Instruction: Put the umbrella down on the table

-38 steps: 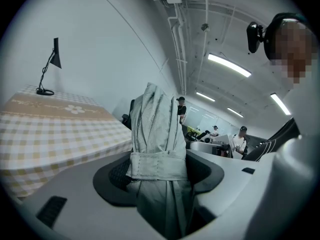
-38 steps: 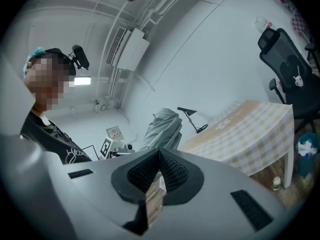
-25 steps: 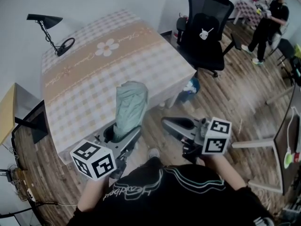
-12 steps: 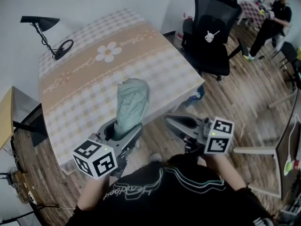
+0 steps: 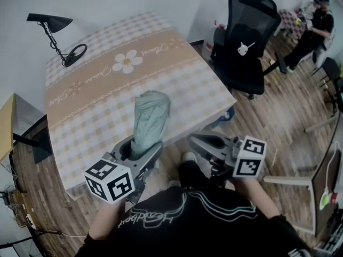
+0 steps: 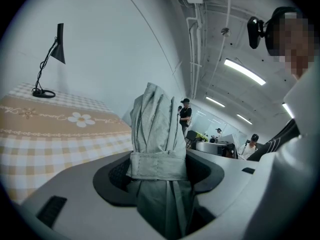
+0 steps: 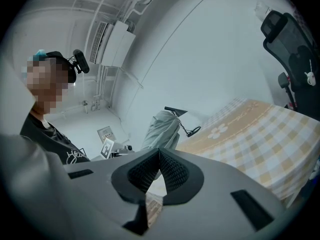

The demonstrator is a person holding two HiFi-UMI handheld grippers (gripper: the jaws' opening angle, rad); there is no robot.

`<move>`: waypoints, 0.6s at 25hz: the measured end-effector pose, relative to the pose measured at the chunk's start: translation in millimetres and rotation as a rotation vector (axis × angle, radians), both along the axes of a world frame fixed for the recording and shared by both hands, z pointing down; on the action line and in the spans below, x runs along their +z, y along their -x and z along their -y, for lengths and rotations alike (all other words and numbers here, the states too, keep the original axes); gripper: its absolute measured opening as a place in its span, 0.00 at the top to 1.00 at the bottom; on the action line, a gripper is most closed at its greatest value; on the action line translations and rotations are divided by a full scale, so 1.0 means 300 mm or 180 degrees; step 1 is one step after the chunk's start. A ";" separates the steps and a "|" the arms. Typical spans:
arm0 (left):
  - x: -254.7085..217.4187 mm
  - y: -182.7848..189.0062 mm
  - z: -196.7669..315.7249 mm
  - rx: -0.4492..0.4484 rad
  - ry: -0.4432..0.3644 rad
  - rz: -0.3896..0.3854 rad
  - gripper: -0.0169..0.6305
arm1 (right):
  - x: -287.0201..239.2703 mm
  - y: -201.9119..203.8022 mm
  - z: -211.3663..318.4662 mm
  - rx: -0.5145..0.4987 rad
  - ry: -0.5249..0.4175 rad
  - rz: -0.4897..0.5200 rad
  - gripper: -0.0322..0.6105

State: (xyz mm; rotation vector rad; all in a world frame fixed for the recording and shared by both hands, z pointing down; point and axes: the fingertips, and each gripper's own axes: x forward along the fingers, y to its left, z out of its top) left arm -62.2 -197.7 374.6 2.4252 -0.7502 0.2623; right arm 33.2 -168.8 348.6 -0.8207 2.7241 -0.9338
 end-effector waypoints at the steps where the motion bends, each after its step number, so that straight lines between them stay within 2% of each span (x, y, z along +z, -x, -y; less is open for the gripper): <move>1: -0.001 0.002 0.008 -0.0020 -0.0002 0.0000 0.57 | -0.002 0.001 0.014 -0.0017 -0.0006 0.0000 0.93; 15: 0.012 -0.003 0.176 -0.0386 0.0041 0.0104 0.57 | -0.008 -0.037 0.200 -0.0315 0.0021 0.0024 0.93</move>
